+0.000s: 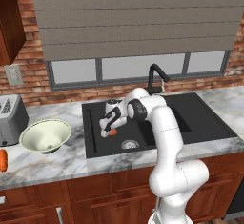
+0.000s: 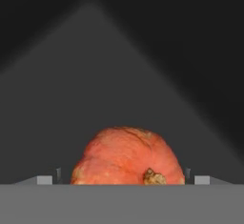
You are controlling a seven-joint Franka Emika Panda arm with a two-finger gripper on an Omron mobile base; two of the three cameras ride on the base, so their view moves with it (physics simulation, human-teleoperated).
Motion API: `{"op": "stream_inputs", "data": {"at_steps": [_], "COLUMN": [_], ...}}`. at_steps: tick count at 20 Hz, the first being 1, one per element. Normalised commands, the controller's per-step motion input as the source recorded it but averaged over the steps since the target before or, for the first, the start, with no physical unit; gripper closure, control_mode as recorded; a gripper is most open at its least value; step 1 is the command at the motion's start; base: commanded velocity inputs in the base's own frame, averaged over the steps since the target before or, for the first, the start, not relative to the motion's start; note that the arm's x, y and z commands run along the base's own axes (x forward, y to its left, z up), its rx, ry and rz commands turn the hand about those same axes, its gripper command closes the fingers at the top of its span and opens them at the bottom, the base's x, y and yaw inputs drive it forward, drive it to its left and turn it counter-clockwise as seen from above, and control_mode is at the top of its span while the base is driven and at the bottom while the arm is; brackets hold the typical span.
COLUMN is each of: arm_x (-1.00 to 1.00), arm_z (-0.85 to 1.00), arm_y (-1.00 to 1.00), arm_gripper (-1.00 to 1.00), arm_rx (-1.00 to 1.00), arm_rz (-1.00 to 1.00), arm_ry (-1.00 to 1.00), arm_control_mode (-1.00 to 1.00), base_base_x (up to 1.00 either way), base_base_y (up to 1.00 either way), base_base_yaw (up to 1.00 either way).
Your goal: Pick the squash from the sink and place it in the bowl. Then pick the bowl and place it in the microwave. Then close the microwave door and press the start button.
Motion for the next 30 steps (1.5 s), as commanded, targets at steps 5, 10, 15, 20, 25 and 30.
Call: {"op": "stream_inputs", "data": {"at_steps": [5,10,15,20,25,30], "arm_x": [-0.11,-0.54,-0.74,-0.94,-0.97,-0.82], "arm_z": [0.01,0.58,1.00,1.00,1.00,1.00], "arm_y": [0.00,0.00,0.06,0.33,0.47,0.48], "arm_gripper": [1.00,1.00,1.00,1.00,1.00,1.00], "arm_rx": [0.08,0.05,0.00,0.00,0.00,0.00], "arm_rz": [0.00,0.00,0.00,0.00,0.00,0.00], "arm_ry": [0.00,-0.11,-0.16,-0.14,-0.09,-0.05], "arm_control_mode": [-1.00,-1.00,-1.00,-1.00,-1.00,-1.00], "base_base_x": [0.00,0.00,0.00,0.00,0.00,0.00], "base_base_y": [0.00,0.00,0.00,0.00,0.00,0.00], "base_base_yaw": [0.00,0.00,0.00,0.00,0.00,0.00]}}
